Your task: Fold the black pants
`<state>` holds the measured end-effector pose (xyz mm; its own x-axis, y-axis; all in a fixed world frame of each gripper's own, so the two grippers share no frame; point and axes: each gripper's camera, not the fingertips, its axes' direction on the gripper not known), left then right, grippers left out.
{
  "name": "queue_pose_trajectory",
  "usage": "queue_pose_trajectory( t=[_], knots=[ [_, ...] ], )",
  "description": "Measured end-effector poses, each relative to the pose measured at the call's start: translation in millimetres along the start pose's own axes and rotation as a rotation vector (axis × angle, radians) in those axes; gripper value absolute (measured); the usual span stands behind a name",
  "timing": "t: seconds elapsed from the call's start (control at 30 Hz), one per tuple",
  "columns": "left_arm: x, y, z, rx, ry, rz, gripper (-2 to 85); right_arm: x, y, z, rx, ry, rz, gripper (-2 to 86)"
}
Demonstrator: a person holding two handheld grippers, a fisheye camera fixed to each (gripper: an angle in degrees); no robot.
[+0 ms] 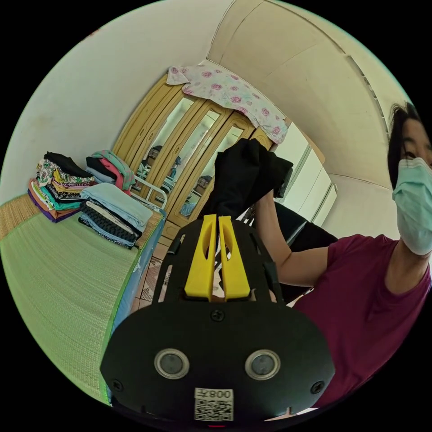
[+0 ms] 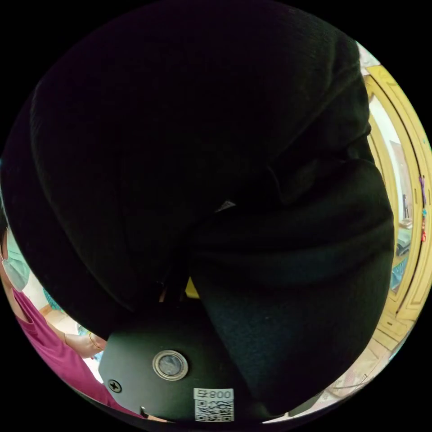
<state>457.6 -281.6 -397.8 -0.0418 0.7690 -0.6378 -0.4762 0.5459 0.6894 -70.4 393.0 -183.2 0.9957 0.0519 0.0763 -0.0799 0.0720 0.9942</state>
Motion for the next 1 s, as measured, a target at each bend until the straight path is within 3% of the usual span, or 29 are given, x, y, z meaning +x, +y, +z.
queue_pose_trajectory(
  t=[0.2, 0.4, 0.5, 0.6, 0.67, 0.73, 0.83, 1.0],
  knots=[
    [-20, 54, -31, 0.054, 0.014, -0.044, 0.4, -24, -32, 89, -0.034, -0.051, -0.052, 9.1],
    [-35, 136, -89, 0.125, -0.038, -0.115, 0.4, -91, -56, 241, -0.237, -0.173, -0.112, 6.4],
    [-45, 207, -137, 0.194, -0.134, -0.221, 0.5, -175, -37, 365, -0.44, -0.374, -0.175, 4.6],
    [-60, 311, -195, 0.263, -0.298, -0.473, 0.6, -304, 45, 507, -0.777, -0.565, -0.296, 2.4],
    [-65, 386, -227, 0.274, -0.434, -0.674, 0.6, -403, 161, 595, -1.083, -0.609, -0.396, 0.6],
    [-60, 485, -259, 0.246, -0.599, -0.951, 0.8, -450, 253, 637, -1.306, -0.604, -0.469, 0.2],
    [-32, 564, -283, 0.284, -0.661, -1.105, 1.0, -447, 331, 662, -1.454, -0.59, -0.379, 0.1],
    [-12, 586, -297, 0.28, -0.698, -1.017, 3.1, -355, 337, 643, -1.462, -0.54, -0.239, 0.0]
  ],
)
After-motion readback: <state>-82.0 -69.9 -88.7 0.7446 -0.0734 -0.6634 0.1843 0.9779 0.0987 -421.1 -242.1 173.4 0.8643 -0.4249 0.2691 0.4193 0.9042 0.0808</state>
